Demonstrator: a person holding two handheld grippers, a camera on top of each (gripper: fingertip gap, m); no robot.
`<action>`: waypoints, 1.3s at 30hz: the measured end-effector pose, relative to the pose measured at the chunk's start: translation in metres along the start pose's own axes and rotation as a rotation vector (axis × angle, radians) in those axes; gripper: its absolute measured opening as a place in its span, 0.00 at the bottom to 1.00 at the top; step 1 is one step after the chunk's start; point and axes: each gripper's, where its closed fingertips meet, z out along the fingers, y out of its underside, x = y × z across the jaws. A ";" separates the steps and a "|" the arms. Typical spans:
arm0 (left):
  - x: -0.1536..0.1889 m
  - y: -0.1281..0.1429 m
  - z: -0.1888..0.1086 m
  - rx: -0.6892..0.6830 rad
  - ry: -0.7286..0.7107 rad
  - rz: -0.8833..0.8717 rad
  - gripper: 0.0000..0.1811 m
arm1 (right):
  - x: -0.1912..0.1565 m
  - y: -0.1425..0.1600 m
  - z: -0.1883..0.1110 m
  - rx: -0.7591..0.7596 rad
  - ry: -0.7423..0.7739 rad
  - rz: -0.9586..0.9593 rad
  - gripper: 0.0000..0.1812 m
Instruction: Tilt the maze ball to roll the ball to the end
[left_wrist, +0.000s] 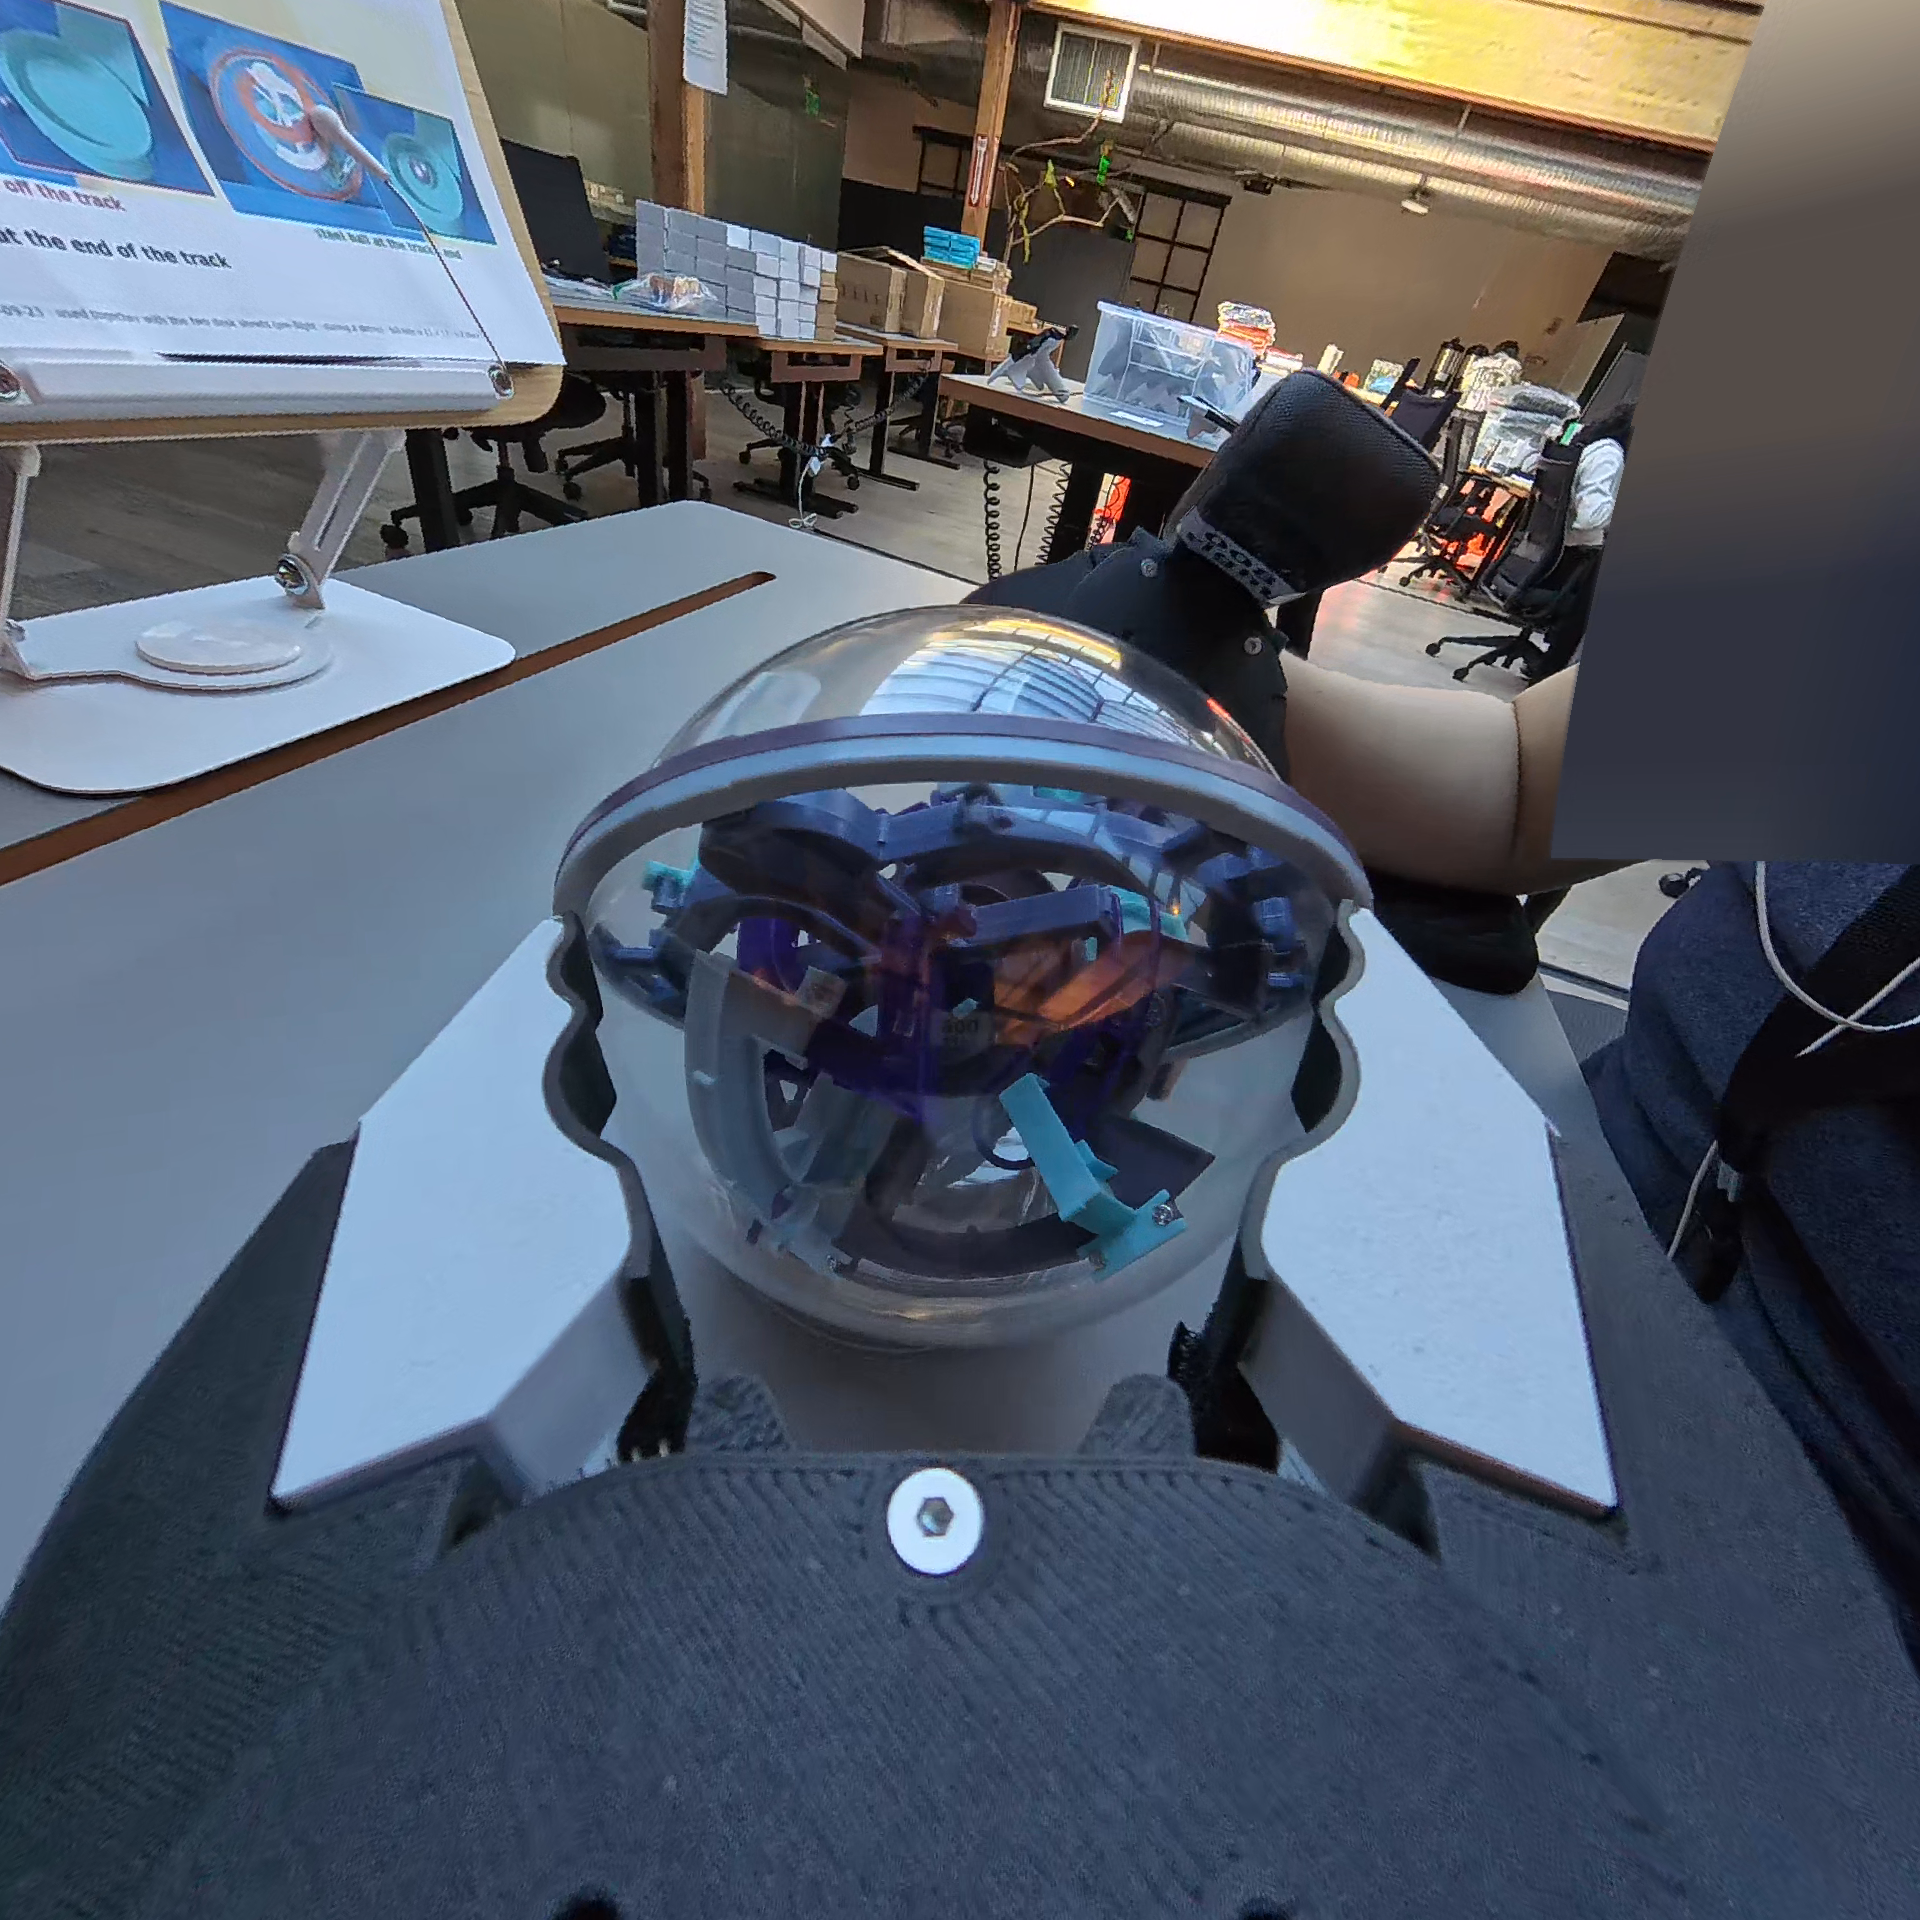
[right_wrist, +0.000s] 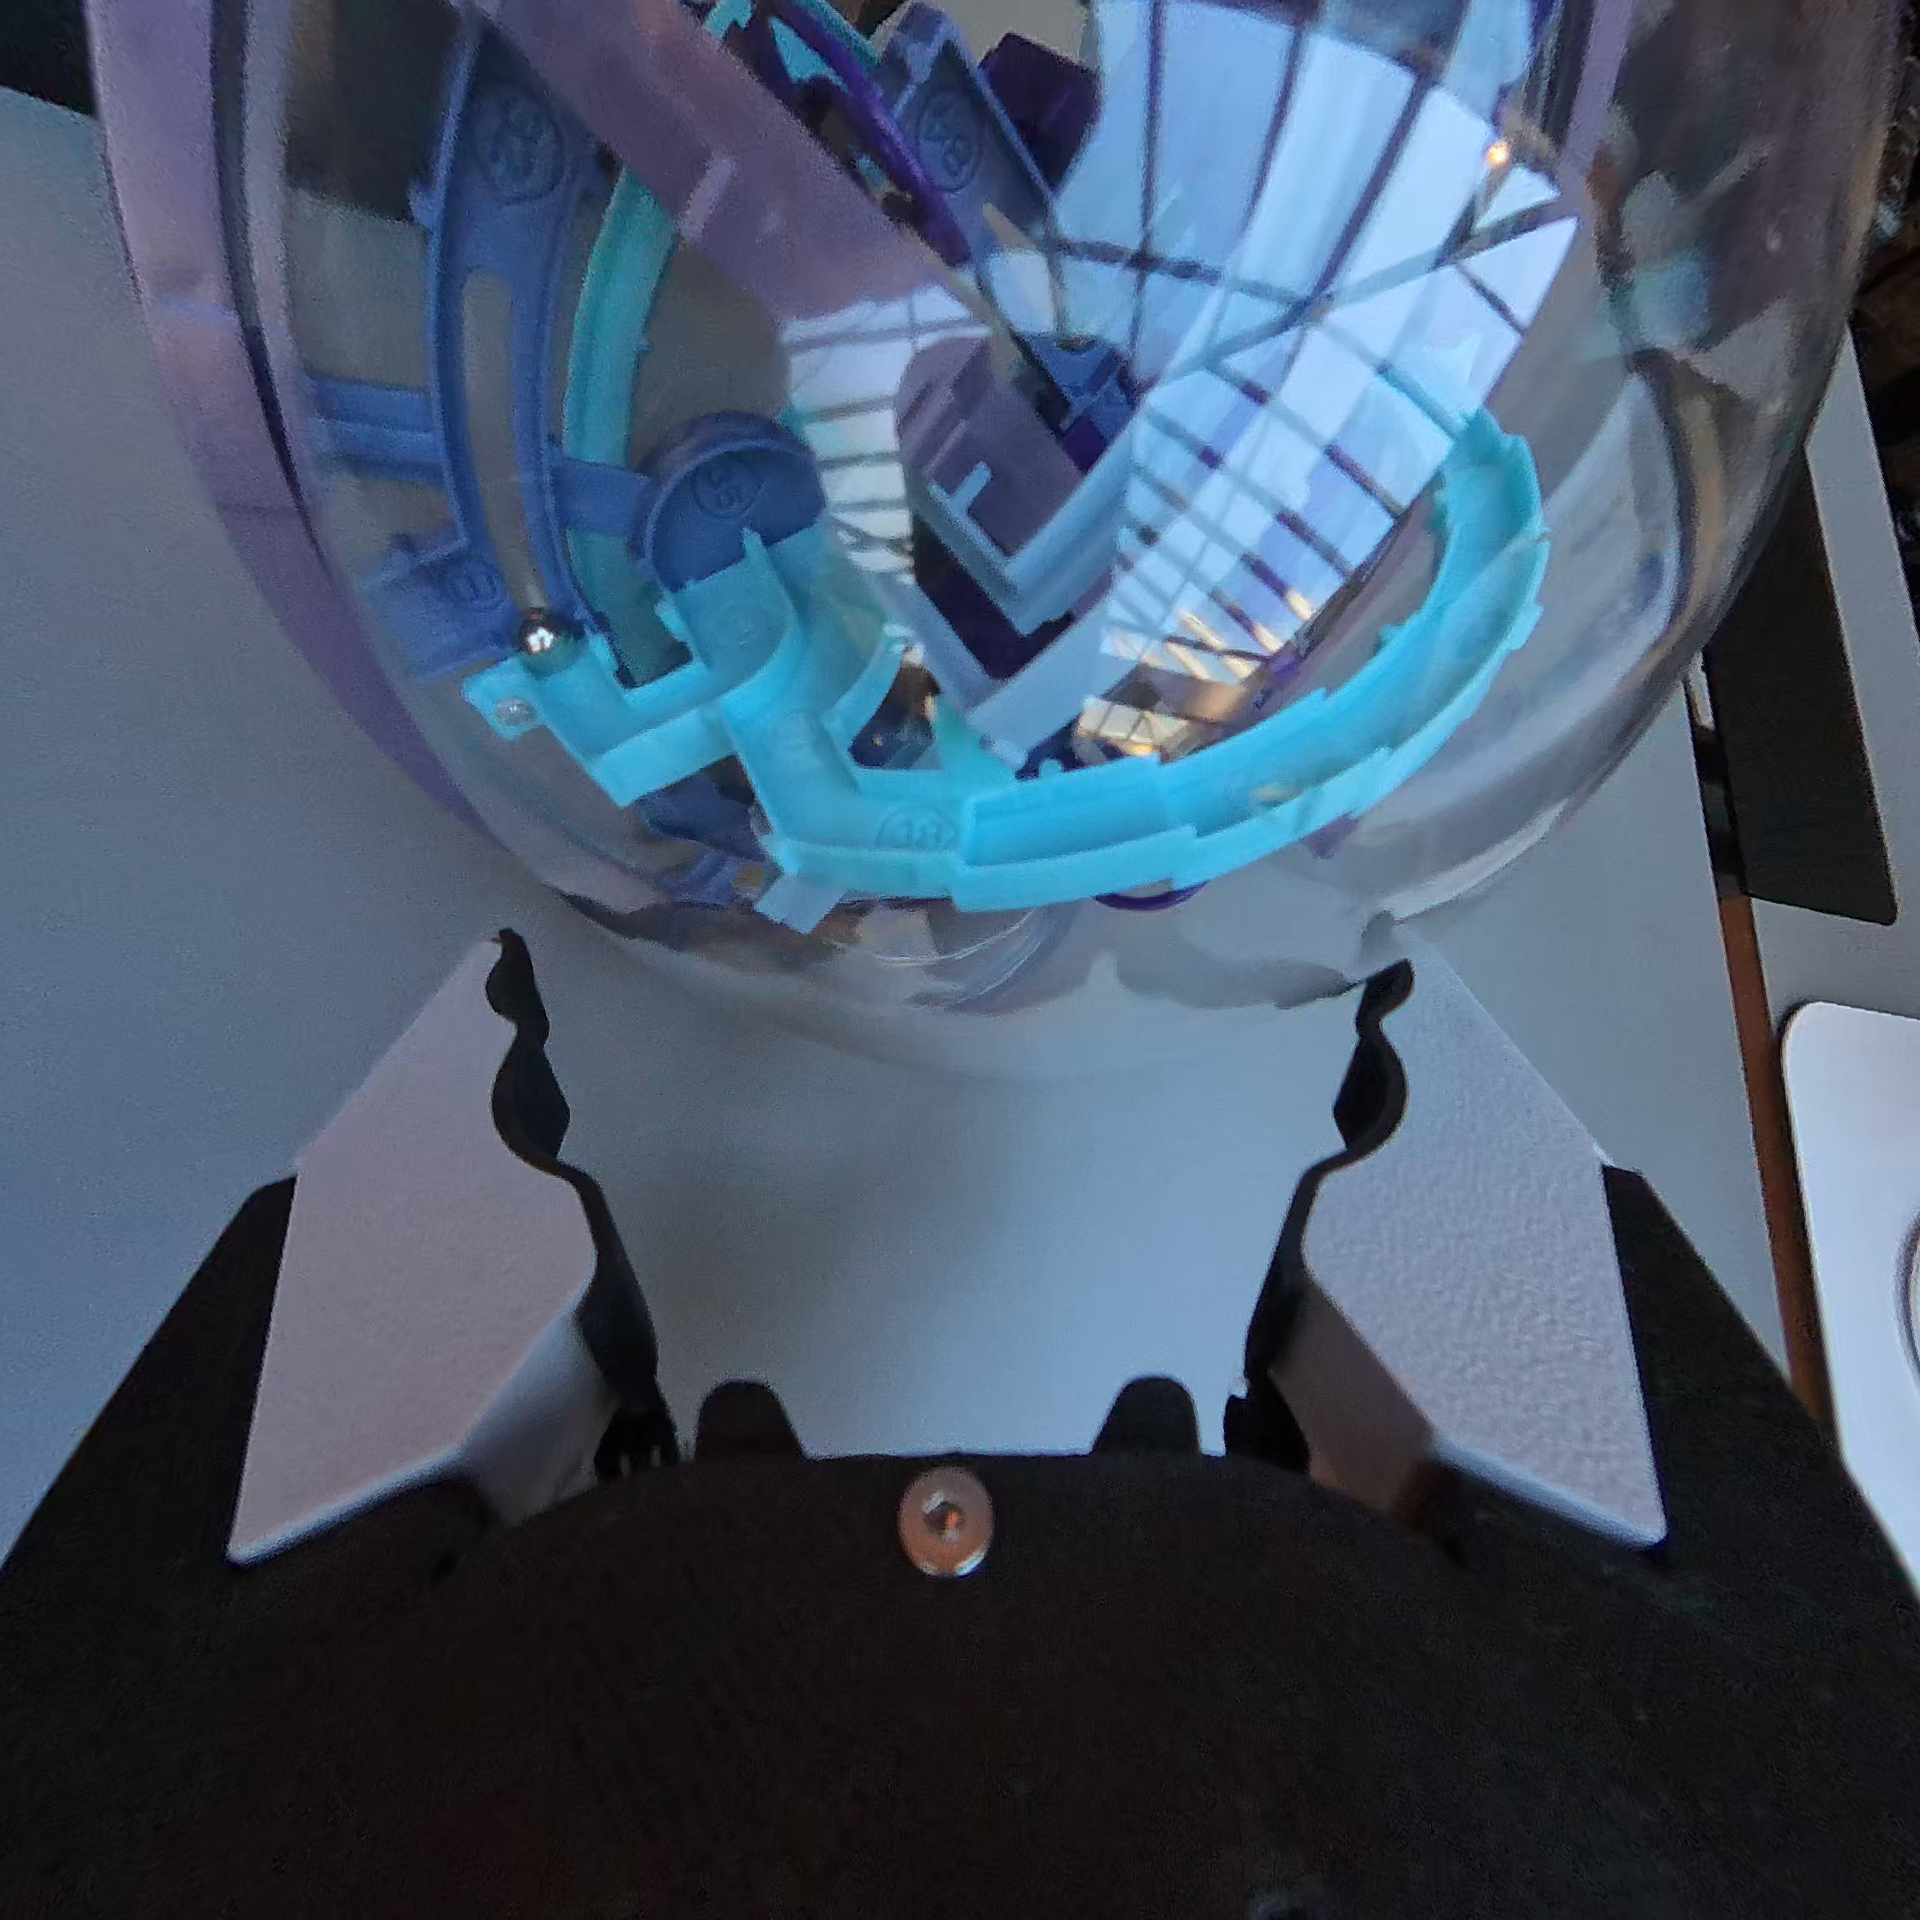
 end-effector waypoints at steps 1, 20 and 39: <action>0.000 0.000 0.000 -0.001 -0.001 -0.001 0.74 | 0.000 0.001 -0.002 -0.004 -0.001 -0.017 0.84; 0.000 0.055 -0.015 -0.227 -0.140 -0.010 0.83 | 0.024 -0.028 -0.026 0.017 -0.116 -0.357 0.85; -0.011 0.093 0.006 -0.438 -0.326 0.162 0.80 | 0.016 -0.042 -0.013 0.120 -0.069 -0.324 0.85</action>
